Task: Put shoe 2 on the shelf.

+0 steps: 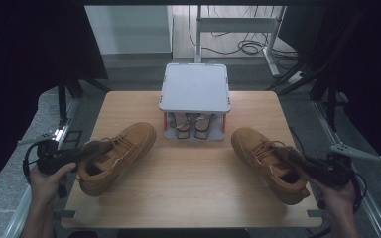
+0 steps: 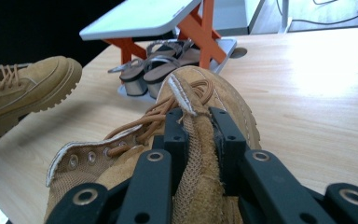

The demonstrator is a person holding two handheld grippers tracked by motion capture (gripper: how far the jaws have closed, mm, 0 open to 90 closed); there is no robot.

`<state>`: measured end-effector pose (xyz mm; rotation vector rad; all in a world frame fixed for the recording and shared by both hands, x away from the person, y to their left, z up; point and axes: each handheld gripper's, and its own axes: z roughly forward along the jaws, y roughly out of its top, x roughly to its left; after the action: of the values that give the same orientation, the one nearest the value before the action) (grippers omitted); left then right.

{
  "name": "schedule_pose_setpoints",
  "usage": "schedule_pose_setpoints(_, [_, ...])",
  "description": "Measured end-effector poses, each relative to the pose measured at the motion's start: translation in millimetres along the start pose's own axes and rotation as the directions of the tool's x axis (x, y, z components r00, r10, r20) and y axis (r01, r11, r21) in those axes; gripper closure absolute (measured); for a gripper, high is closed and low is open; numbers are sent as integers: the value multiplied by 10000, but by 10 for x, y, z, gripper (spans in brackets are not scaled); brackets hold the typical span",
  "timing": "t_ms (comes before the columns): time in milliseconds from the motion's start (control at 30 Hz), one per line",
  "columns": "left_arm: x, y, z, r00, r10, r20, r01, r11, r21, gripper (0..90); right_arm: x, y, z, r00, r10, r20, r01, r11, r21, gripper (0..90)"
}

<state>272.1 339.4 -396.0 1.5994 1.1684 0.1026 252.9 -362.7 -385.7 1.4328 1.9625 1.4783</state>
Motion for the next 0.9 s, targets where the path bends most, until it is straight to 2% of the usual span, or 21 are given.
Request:
schedule_pose_setpoints(133, [-3, 107, -51, 10000, 43, 30, -43, 9999, -158, 772, -8, 55, -47, 9998, 177, 37, -176, 9996, -224, 782])
schedule_pose_setpoints(267, [-49, 230, -73, 9998, 174, -108, -178, 9991, -394, 772, 6, 128, -62, 9998, 150, 100, -145, 9989, -441, 781])
schedule_pose_setpoints(567, [-116, 412, -101, 9997, 220, -110, -228, 9959, -872, 772, 20, 336, -139, 9998, 195, 57, -187, 9935, -1124, 780])
schedule_pose_setpoints(900, [-175, 682, -67, 9994, 240, 258, -206, 9923, -1223, 772, 48, 611, -161, 9994, 311, 135, -283, 9844, -1737, 779])
